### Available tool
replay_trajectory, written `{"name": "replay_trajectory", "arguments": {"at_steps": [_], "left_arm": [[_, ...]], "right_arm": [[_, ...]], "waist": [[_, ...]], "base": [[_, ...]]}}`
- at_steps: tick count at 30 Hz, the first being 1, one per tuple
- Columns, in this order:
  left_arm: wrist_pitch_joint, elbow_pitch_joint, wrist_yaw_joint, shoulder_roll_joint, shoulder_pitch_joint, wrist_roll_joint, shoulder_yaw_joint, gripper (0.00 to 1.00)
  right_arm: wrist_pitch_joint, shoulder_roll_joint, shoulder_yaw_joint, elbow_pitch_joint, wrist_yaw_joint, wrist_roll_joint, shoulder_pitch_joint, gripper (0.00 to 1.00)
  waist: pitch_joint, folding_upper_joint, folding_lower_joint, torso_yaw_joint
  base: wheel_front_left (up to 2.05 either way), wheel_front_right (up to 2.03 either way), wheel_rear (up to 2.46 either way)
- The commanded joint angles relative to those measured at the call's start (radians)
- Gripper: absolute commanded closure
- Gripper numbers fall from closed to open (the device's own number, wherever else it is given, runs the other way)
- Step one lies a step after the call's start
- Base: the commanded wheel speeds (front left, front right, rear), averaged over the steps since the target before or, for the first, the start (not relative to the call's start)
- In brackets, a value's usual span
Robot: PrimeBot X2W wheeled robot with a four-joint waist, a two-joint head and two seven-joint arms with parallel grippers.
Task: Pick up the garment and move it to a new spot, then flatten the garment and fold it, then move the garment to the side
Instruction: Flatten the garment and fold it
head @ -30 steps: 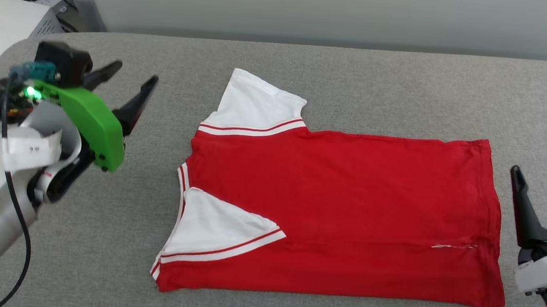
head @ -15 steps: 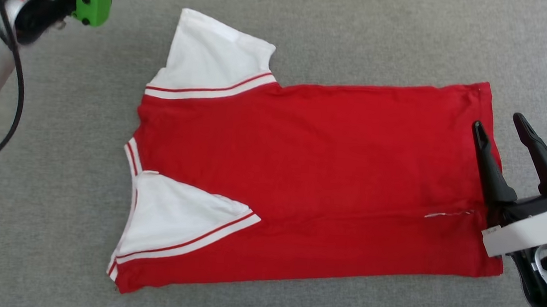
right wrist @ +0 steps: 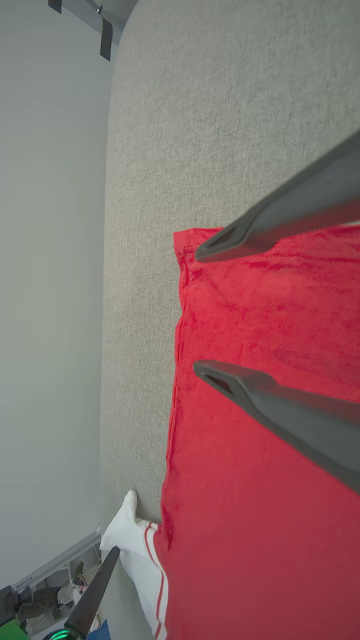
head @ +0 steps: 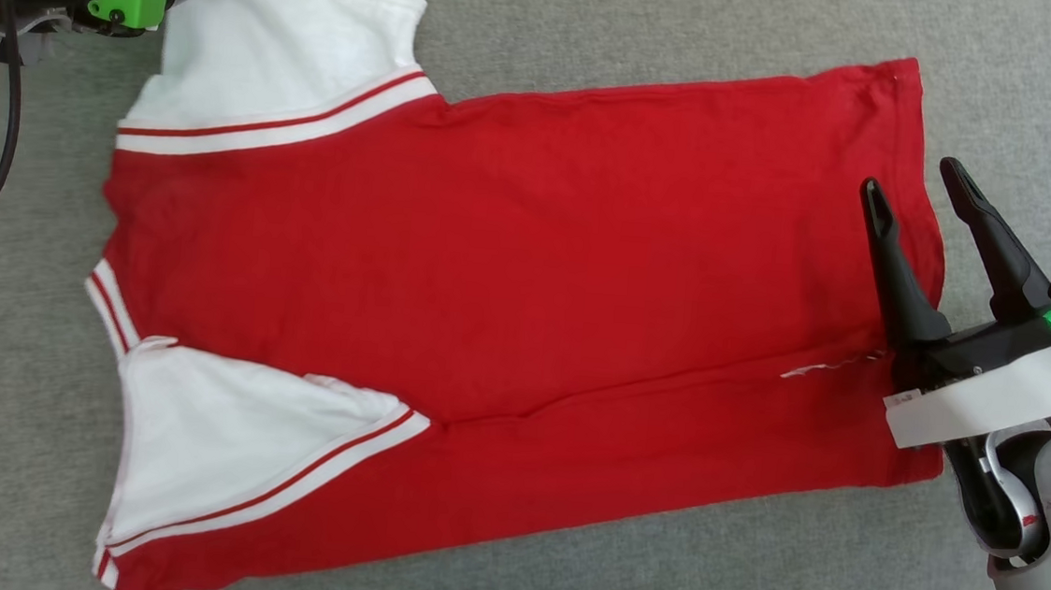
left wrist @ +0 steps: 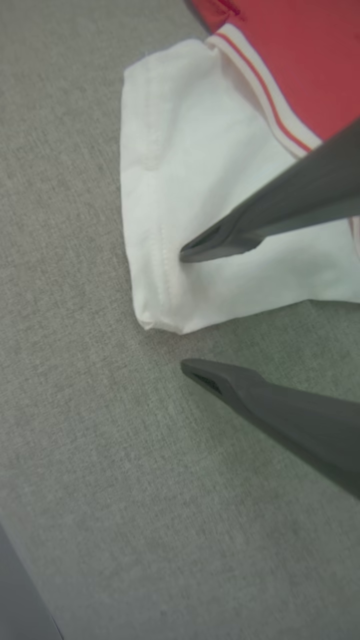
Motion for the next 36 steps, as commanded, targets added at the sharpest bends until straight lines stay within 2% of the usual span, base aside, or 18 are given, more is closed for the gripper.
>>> {"name": "replay_trajectory", "arguments": {"at_steps": [1, 9, 10, 11, 16, 20, 24, 28, 31, 36], "left_arm": [[0.0, 0.007, -0.004, -0.004, 0.009, -0.009, -0.005, 0.0], [0.069, -0.006, -0.004, 0.027, 0.058, 0.022, -0.111, 0.0], [0.067, -0.012, -0.004, 0.031, 0.064, 0.019, -0.116, 0.58], [0.06, -0.017, -0.004, 0.035, 0.071, 0.01, -0.117, 1.0], [-0.02, -0.053, -0.004, 0.044, 0.066, 0.022, -0.126, 1.0], [-0.104, -0.12, -0.004, 0.044, 0.052, 0.027, -0.133, 1.0], [-0.188, -0.203, -0.004, 0.049, 0.051, 0.049, -0.154, 1.0], [-0.259, -0.281, -0.004, 0.049, 0.068, 0.065, -0.172, 1.0], [-0.298, -0.333, -0.004, 0.049, 0.079, 0.084, -0.183, 1.0], [-0.345, -0.394, -0.004, 0.043, 0.09, 0.102, -0.192, 1.0]], "right_arm": [[-0.011, 0.006, 0.004, 0.011, -0.001, 0.001, -0.017, 0.0], [-0.039, 0.002, 0.005, 0.05, -0.001, 0.009, -0.024, 0.0], [-0.042, 0.001, 0.001, 0.052, -0.001, 0.009, -0.026, 0.0], [-0.044, -0.001, -0.004, 0.054, -0.001, 0.01, -0.03, 0.0], [-0.048, -0.022, -0.032, 0.044, -0.001, 0.008, -0.052, 0.0], [-0.022, -0.064, -0.068, 0.026, -0.001, 0.0, -0.084, 0.0], [0.074, -0.135, -0.08, 0.0, -0.001, 0.007, -0.128, 0.0], [0.267, -0.213, -0.074, 0.0, -0.001, 0.077, -0.179, 0.0], [0.466, -0.277, -0.053, 0.016, -0.001, 0.142, -0.219, 0.0], [0.766, -0.346, -0.002, 0.079, -0.001, 0.245, -0.295, 0.0]], "waist": [[0.049, 0.0, -0.0002, -0.046], [0.049, 0.0, -0.0002, -0.047], [0.047, 0.0, -0.0002, -0.045], [0.043, 0.0, -0.0002, -0.041], [0.01, 0.0, -0.0002, -0.015], [-0.029, 0.0, -0.0002, 0.021], [-0.067, 0.0, -0.0002, 0.063], [-0.101, 0.0, -0.0002, 0.103], [-0.115, 0.0, -0.0002, 0.129], [-0.114, 0.0, -0.0002, 0.164]], "base": [[0.0, 0.0, 0.0], [0.0, 0.0, 0.0], [0.0, 0.0, 0.0], [0.0, 0.0, 0.0], [0.0, 0.0, 0.0], [0.0, 0.0, 0.0], [0.0, 0.0, 0.0], [0.0, 0.0, 0.0], [0.0, 0.0, 0.0], [0.0, 0.0, 0.0]]}}
